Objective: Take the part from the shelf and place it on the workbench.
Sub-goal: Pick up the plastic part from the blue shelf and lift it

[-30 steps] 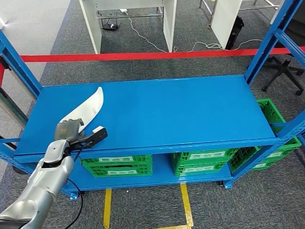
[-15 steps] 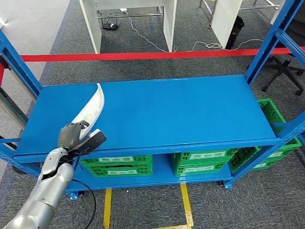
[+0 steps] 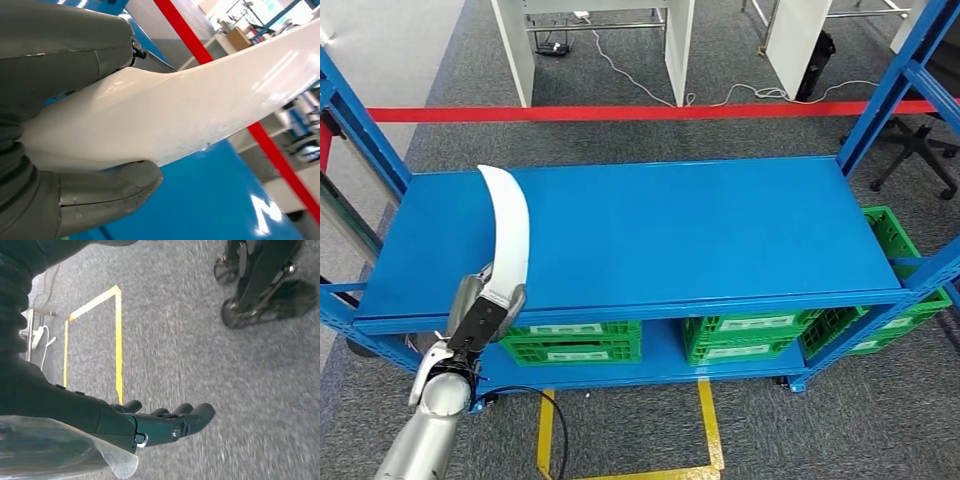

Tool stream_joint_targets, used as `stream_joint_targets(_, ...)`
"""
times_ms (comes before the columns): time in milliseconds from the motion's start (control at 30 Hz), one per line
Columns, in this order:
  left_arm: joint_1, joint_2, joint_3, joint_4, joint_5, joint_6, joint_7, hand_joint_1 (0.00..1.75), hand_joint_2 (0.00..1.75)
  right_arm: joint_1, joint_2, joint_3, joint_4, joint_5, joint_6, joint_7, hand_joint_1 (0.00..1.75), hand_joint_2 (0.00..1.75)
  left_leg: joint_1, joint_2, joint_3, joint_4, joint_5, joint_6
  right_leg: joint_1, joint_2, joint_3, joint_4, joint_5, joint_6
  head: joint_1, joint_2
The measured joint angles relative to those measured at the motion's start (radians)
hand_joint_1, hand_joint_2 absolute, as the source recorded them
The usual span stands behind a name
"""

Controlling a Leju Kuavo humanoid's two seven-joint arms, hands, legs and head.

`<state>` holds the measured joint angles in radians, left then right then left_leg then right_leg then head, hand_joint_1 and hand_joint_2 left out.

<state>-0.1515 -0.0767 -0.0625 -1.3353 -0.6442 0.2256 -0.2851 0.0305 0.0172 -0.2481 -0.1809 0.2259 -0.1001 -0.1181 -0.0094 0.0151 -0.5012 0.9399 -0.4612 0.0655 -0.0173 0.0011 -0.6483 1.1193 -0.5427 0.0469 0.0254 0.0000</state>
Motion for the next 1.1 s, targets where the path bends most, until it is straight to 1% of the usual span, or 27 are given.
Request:
stream_joint_targets(33, 0.021, -0.003, 0.000, -0.027, 0.031, -0.001, -0.018, 1.75, 1.75, 0.001, 0.000, -0.002, 0.000, 0.000, 0.005, 0.001, 0.00, 1.75, 0.000, 0.001, -0.006, 0.003, 0.002, 0.000, -0.002, 0.000, -0.022, 0.068, -0.033, 0.003, 0.001, 0.000)
stream_joint_targets(67, 0.045, -0.008, 0.000, -0.054, 0.065, 0.000, -0.040, 1.75, 1.75, 0.003, 0.000, -0.003, 0.000, 0.000, 0.011, 0.001, 0.00, 1.75, 0.000, 0.002, -0.011, 0.007, 0.002, -0.001, -0.004, 0.000, -0.036, 0.117, -0.051, 0.006, 0.002, 0.000)
stream_joint_targets(100, 0.070, -0.012, 0.000, -0.081, 0.100, 0.001, -0.064, 1.75, 1.75, 0.005, 0.000, -0.006, 0.000, -0.001, 0.019, -0.002, 0.00, 1.75, 0.002, 0.003, -0.018, 0.013, 0.002, -0.003, -0.006, -0.001, -0.034, 0.134, -0.051, 0.009, 0.002, 0.000)
stream_joint_targets(133, 0.098, -0.017, 0.000, -0.112, 0.140, 0.004, -0.092, 1.75, 1.75, 0.006, 0.000, -0.010, 0.000, -0.001, 0.027, -0.008, 0.00, 1.75, 0.004, 0.004, -0.025, 0.021, 0.001, -0.006, -0.009, -0.001, -0.013, 0.109, -0.033, 0.013, 0.002, 0.000)
stream_joint_targets(200, 0.155, -0.029, 0.000, -0.177, 0.217, 0.012, -0.148, 1.75, 1.75, 0.007, 0.000, -0.017, 0.000, -0.003, 0.042, -0.029, 0.00, 1.75, 0.010, 0.004, -0.040, 0.043, -0.005, -0.017, -0.015, -0.002, 0.067, -0.015, 0.009, 0.022, 0.002, 0.000)
stream_joint_targets(233, 0.183, -0.035, 0.001, -0.211, 0.250, 0.015, -0.172, 1.75, 1.75, 0.007, 0.001, -0.019, 0.000, -0.005, 0.049, -0.041, 0.00, 1.75, 0.011, 0.003, -0.049, 0.056, -0.009, -0.025, -0.015, 0.000, 0.099, -0.065, 0.021, 0.022, 0.004, 0.000)
stream_joint_targets(267, 0.209, -0.039, 0.001, -0.242, 0.273, 0.017, -0.190, 1.75, 1.75, 0.007, 0.001, -0.021, 0.000, -0.007, 0.053, -0.049, 0.00, 1.75, 0.010, 0.002, -0.057, 0.069, -0.011, -0.032, -0.015, 0.003, 0.117, -0.094, 0.021, 0.019, 0.005, 0.000)
stream_joint_targets(300, 0.230, -0.043, 0.002, -0.268, 0.287, 0.018, -0.201, 1.75, 1.75, 0.007, 0.002, -0.024, 0.000, -0.008, 0.057, -0.054, 0.00, 1.75, 0.008, 0.000, -0.063, 0.077, -0.010, -0.038, -0.013, 0.005, 0.120, -0.097, 0.014, 0.014, 0.005, 0.000)
stream_joint_targets(400, 0.270, -0.049, 0.004, -0.318, 0.300, 0.017, -0.211, 1.75, 1.75, 0.007, 0.002, -0.031, 0.001, -0.009, 0.061, -0.060, 0.00, 1.75, 0.009, -0.006, -0.074, 0.096, -0.015, -0.052, -0.013, 0.004, 0.102, -0.089, 0.022, -0.010, 0.004, 0.000)
stream_joint_targets(433, 0.278, -0.050, 0.005, -0.328, 0.302, 0.017, -0.212, 1.75, 1.75, 0.006, 0.003, -0.034, 0.001, -0.009, 0.062, -0.061, 0.00, 1.75, 0.011, -0.009, -0.083, 0.115, -0.038, -0.057, -0.014, 0.002, 0.094, -0.089, 0.028, -0.020, 0.002, 0.000)
stream_joint_targets(467, 0.285, -0.050, 0.005, -0.338, 0.305, 0.016, -0.215, 1.75, 1.75, 0.006, 0.003, -0.036, 0.001, -0.010, 0.062, -0.062, 0.00, 1.75, 0.013, -0.011, -0.098, 0.155, -0.077, -0.062, -0.014, 0.000, 0.083, -0.090, 0.036, -0.032, -0.001, 0.000)
stream_joint_targets(533, 0.298, -0.053, 0.007, -0.354, 0.324, 0.016, -0.234, 1.75, 1.75, 0.005, 0.003, -0.041, 0.001, -0.016, 0.062, -0.066, 0.00, 1.75, 0.014, -0.012, -0.133, 0.277, -0.171, -0.068, -0.009, -0.002, 0.061, -0.089, 0.054, -0.046, -0.006, 0.000)
stream_joint_targets(567, 0.308, -0.056, 0.009, -0.364, 0.339, 0.016, -0.253, 1.75, 1.75, 0.006, 0.003, -0.045, 0.001, -0.020, 0.060, -0.071, 0.00, 1.75, 0.015, -0.012, -0.143, 0.334, -0.200, -0.069, -0.006, -0.003, 0.049, -0.089, 0.064, -0.049, -0.007, 0.000)
stream_joint_targets(600, 0.323, -0.061, 0.011, -0.374, 0.356, 0.016, -0.274, 1.75, 1.75, 0.006, 0.003, -0.048, 0.001, -0.024, 0.055, -0.079, 0.00, 1.75, 0.015, -0.012, -0.140, 0.364, -0.205, -0.067, -0.004, -0.003, 0.037, -0.089, 0.073, -0.051, -0.007, 0.000)
stream_joint_targets(633, 0.342, -0.066, 0.015, -0.388, 0.374, 0.017, -0.299, 1.75, 1.75, 0.006, 0.003, -0.051, 0.001, -0.023, 0.046, -0.092, 0.00, 1.75, 0.014, -0.012, -0.121, 0.361, -0.189, -0.063, -0.001, -0.003, 0.025, -0.088, 0.082, -0.051, -0.007, 0.000)
stream_joint_targets(667, 0.362, -0.075, 0.020, -0.405, 0.393, 0.016, -0.323, 1.75, 1.75, 0.006, 0.003, -0.053, 0.001, -0.020, 0.033, -0.106, 0.00, 1.75, 0.012, -0.012, -0.086, 0.321, -0.159, -0.056, 0.002, -0.003, 0.014, -0.088, 0.091, -0.050, -0.007, 0.000)
stream_joint_targets(700, 0.382, -0.084, 0.027, -0.422, 0.412, 0.014, -0.343, 1.75, 1.75, 0.006, 0.004, -0.055, 0.001, -0.013, 0.020, -0.118, 0.00, 1.75, 0.009, -0.012, -0.037, 0.254, -0.132, -0.046, 0.004, -0.002, 0.006, -0.088, 0.100, -0.049, -0.007, 0.000)
stream_joint_targets(733, 0.399, -0.094, 0.034, -0.441, 0.432, 0.010, -0.362, 1.75, 1.75, 0.006, 0.006, -0.056, 0.001, -0.005, 0.009, -0.127, 0.00, 1.75, 0.004, -0.011, 0.018, 0.172, -0.119, -0.034, 0.006, -0.002, -0.001, -0.088, 0.108, -0.046, -0.007, 0.000)
stream_joint_targets(767, 0.413, -0.104, 0.043, -0.458, 0.449, 0.003, -0.378, 1.75, 1.75, 0.006, 0.008, -0.057, 0.001, 0.002, 0.002, -0.130, 0.00, 1.75, 0.000, -0.011, 0.064, 0.099, -0.117, -0.027, 0.007, -0.003, -0.005, -0.089, 0.117, -0.041, -0.006, 0.000)
stream_joint_targets(800, 0.426, -0.112, 0.051, -0.473, 0.463, -0.003, -0.389, 1.75, 1.75, 0.006, 0.010, -0.058, 0.001, 0.007, 0.001, -0.131, 0.00, 1.75, -0.004, -0.011, 0.092, 0.051, -0.122, -0.023, 0.007, -0.004, -0.006, -0.091, 0.126, -0.036, -0.006, 0.000)
stream_joint_targets(833, 0.438, -0.121, 0.061, -0.486, 0.475, -0.010, -0.397, 1.75, 1.75, 0.006, 0.011, -0.058, 0.001, 0.010, 0.005, -0.131, 0.00, 1.75, -0.007, -0.012, 0.104, 0.025, -0.125, -0.023, 0.006, -0.006, -0.007, -0.095, 0.137, -0.030, -0.008, 0.000)
stream_joint_targets(900, 0.467, -0.143, 0.086, -0.511, 0.500, -0.024, -0.402, 1.75, 1.75, 0.007, 0.012, -0.059, 0.003, 0.012, 0.026, -0.133, 0.00, 1.75, -0.006, -0.010, 0.090, 0.013, -0.104, -0.025, 0.003, -0.007, -0.011, -0.102, 0.147, -0.019, -0.011, 0.000)
stream_joint_targets(933, 0.481, -0.154, 0.100, -0.522, 0.512, -0.032, -0.402, 1.75, 1.75, 0.009, 0.012, -0.060, 0.004, 0.012, 0.037, -0.134, 0.00, 1.75, -0.004, -0.008, 0.079, 0.009, -0.090, -0.023, 0.002, -0.006, -0.018, -0.094, 0.129, -0.015, -0.011, 0.000)
stream_joint_targets(967, 0.494, -0.166, 0.115, -0.534, 0.523, -0.042, -0.402, 1.75, 1.75, 0.011, 0.013, -0.060, 0.005, 0.012, 0.048, -0.136, 0.00, 1.75, -0.001, -0.006, 0.064, 0.005, -0.074, -0.019, 0.002, -0.005, -0.028, -0.067, 0.088, -0.012, -0.009, 0.000)
stream_joint_targets(1033, 0.512, -0.190, 0.145, -0.552, 0.536, -0.062, -0.402, 1.75, 1.75, 0.015, 0.014, -0.063, 0.006, 0.008, 0.068, -0.147, 0.00, 1.75, -0.001, -0.005, 0.035, 0.005, -0.049, -0.014, 0.000, -0.004, -0.047, 0.033, -0.021, -0.007, -0.003, 0.000)
stream_joint_targets(1067, 0.519, -0.201, 0.162, -0.560, 0.539, -0.071, -0.402, 1.75, 1.75, 0.016, 0.016, -0.066, 0.006, 0.001, 0.081, -0.156, 0.00, 1.75, -0.001, -0.003, 0.019, 0.007, -0.037, -0.014, 0.000, -0.004, -0.053, 0.096, -0.061, -0.003, 0.000, 0.000)
stream_joint_targets(1100, 0.525, -0.211, 0.178, -0.567, 0.540, -0.077, -0.402, 1.75, 1.75, 0.016, 0.016, -0.071, 0.007, -0.008, 0.097, -0.168, 0.00, 1.75, -0.002, -0.002, 0.002, 0.011, -0.026, -0.016, -0.001, -0.004, -0.051, 0.144, -0.072, 0.000, 0.000, 0.000)
